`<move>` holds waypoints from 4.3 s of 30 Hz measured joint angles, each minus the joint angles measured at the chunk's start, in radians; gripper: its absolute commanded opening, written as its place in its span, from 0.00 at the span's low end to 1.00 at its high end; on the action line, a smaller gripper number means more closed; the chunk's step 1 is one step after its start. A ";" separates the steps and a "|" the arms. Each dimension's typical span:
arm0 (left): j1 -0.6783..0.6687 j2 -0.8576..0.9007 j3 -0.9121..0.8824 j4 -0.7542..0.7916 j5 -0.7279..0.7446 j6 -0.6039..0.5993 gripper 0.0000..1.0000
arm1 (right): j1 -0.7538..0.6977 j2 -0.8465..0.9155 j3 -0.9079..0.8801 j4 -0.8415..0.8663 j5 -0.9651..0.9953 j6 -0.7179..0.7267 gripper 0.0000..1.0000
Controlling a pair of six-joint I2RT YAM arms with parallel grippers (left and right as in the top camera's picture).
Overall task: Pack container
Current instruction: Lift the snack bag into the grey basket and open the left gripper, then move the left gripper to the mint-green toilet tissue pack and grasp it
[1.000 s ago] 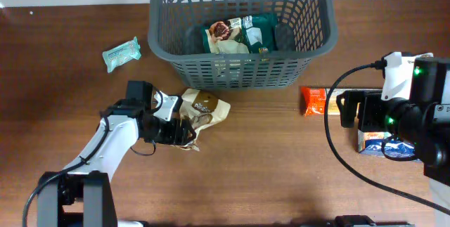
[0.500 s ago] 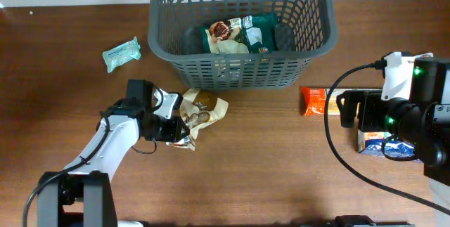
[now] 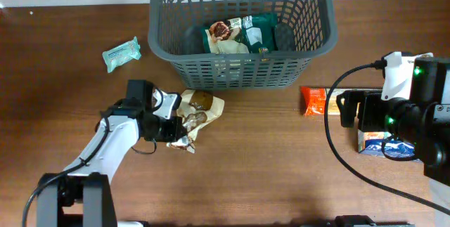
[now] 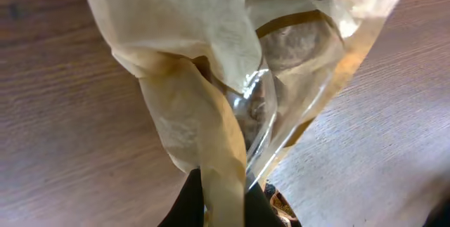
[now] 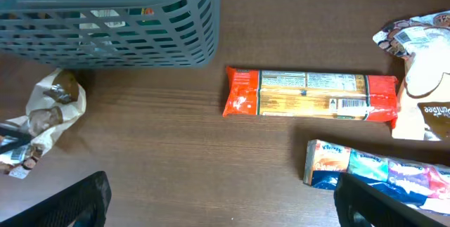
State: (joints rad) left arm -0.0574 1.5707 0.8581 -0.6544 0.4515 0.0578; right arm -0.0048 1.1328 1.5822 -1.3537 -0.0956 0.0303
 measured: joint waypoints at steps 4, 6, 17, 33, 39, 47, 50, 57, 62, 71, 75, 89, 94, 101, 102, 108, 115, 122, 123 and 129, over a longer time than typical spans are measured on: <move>0.039 -0.055 -0.004 -0.039 -0.032 -0.008 0.02 | 0.000 0.000 0.000 0.003 0.000 0.000 0.99; 0.077 -0.108 -0.005 -0.063 -0.055 -0.013 0.02 | 0.000 0.000 0.000 0.005 0.000 0.000 0.99; 0.258 -0.377 -0.005 -0.114 -0.113 -0.019 0.02 | 0.000 0.000 0.000 0.007 0.000 0.000 0.99; 0.311 -0.502 0.307 -0.075 -0.176 -0.026 0.02 | 0.000 0.000 0.000 0.007 0.000 -0.001 0.99; 0.312 -0.418 0.518 -0.004 -0.098 -0.026 0.02 | 0.000 0.000 0.000 0.008 0.000 -0.001 0.99; 0.275 -0.142 0.768 0.004 0.154 -0.021 0.02 | 0.000 0.000 0.000 0.014 0.000 0.000 0.99; 0.197 0.016 0.855 -0.030 0.228 0.003 0.02 | 0.000 0.001 0.000 0.011 0.000 -0.001 0.99; -0.009 0.163 0.939 -0.096 0.187 0.077 0.02 | 0.000 0.001 0.000 -0.003 0.000 0.000 0.99; -0.084 0.186 0.953 -0.132 0.128 0.122 0.02 | 0.000 0.001 0.000 -0.006 0.000 0.000 0.99; -0.121 0.314 0.958 -0.150 0.073 0.145 0.02 | 0.000 0.001 0.000 -0.054 0.000 0.000 0.99; -0.139 0.335 0.958 -0.145 0.045 0.150 0.07 | 0.000 0.001 0.000 -0.062 0.000 0.000 0.99; -0.159 0.335 1.081 -0.101 0.018 0.163 0.22 | 0.000 0.002 0.000 -0.089 0.000 0.000 0.99; -0.159 0.335 1.142 -0.098 0.018 0.158 0.27 | 0.000 0.002 0.000 -0.099 0.000 0.000 0.99; -0.151 0.335 1.282 -0.277 -0.068 0.151 0.53 | 0.000 0.002 0.000 -0.106 0.000 0.000 0.99; -0.144 0.335 1.317 -0.310 -0.081 0.148 0.54 | 0.000 0.002 0.000 -0.105 0.000 0.000 0.99; -0.042 0.335 1.541 -0.566 -0.165 0.147 0.56 | 0.000 0.002 0.000 -0.101 0.000 0.000 0.99; 0.111 0.334 1.576 -0.683 -0.254 0.124 0.68 | 0.000 0.002 0.000 -0.081 0.000 0.000 0.99; 0.239 0.420 1.520 -0.685 -0.282 0.105 0.78 | 0.000 0.002 0.000 -0.067 0.000 0.000 0.99; 0.248 0.457 1.516 -0.684 -0.284 0.106 0.77 | 0.000 0.002 0.000 -0.068 0.000 0.000 0.99; 0.269 0.660 1.489 -0.686 -0.299 0.227 0.74 | 0.000 0.002 0.000 -0.078 0.000 0.000 0.99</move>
State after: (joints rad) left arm 0.2111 2.2307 2.3470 -1.3403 0.1520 0.2852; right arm -0.0048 1.1343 1.5822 -1.4319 -0.0956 0.0303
